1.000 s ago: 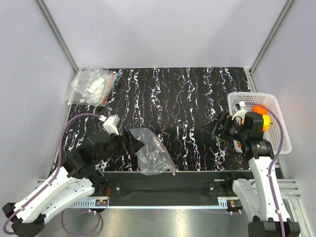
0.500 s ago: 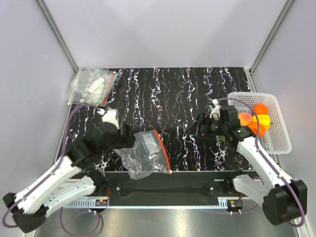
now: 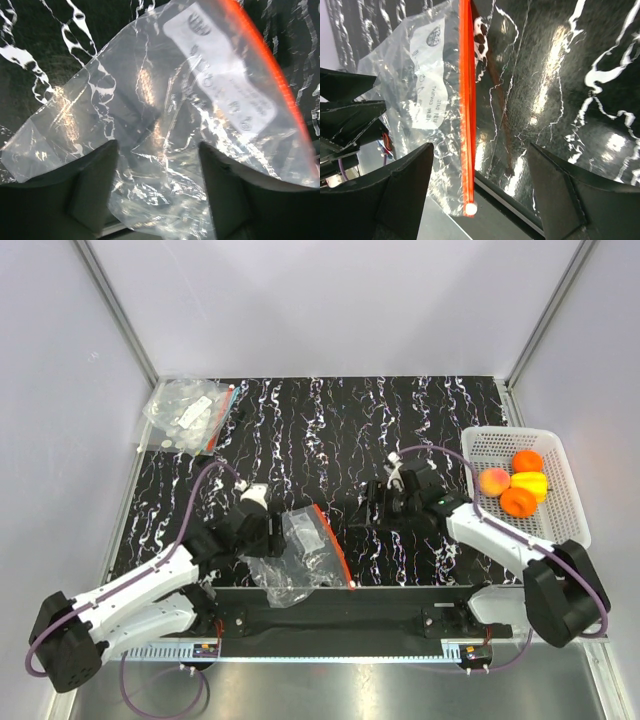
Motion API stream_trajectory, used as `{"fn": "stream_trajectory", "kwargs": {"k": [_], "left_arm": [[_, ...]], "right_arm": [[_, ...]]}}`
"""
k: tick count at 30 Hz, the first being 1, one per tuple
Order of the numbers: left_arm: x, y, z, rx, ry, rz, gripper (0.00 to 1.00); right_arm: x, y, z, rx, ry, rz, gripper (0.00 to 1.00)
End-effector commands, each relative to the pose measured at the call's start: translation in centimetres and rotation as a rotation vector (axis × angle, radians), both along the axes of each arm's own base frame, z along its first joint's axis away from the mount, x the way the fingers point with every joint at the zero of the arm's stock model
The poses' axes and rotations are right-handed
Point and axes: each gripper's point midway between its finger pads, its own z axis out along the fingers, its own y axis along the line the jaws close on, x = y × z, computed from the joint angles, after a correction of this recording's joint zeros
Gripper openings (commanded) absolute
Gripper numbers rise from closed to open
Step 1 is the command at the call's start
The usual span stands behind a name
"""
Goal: Place the food in the zip-top bag and seal the zipper
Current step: Pick up the zipper food storage bag at the center of the board.
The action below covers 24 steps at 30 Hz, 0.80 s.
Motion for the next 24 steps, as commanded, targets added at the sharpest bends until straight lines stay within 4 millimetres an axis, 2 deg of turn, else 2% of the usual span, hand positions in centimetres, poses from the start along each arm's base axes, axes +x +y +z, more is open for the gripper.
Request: {"fn": "stream_trajectory", "kwargs": {"k": [1,5,6,9,18,24], "left_arm": [[0.2,-1.6,-1.0,-0.053,0.01,-0.023,0.65],[-0.1,-1.9,-3.4,-0.036,0.038,-0.042,0.35],[0.0,-1.8,-3.7,-0.027,0.033,-0.038,0.24],[0.0,-1.7,-4.4,-0.004,0.024,-0.049,0.09],[-0.4,-2.3,-5.3,0.058,0.032,-0.084,0.02],[-0.2,-2.6,-5.2,0.063,0.01,-0.08,0.0]], "right_arm": [[0.7,1.7,-0.7,0.028,-0.024,-0.01,0.82],[0.2,3.1,-2.0,0.049,0.014,0.018,0.82],[0.0,3.3,-2.4,0.055,0.03,0.027,0.81],[0.1,4.3,-2.4,0.099,0.032,0.044,0.81],[-0.1,6.1,-0.6,0.206,0.044,0.084,0.78],[-0.6,6.8,0.0,0.25,0.099,0.107,0.78]]}}
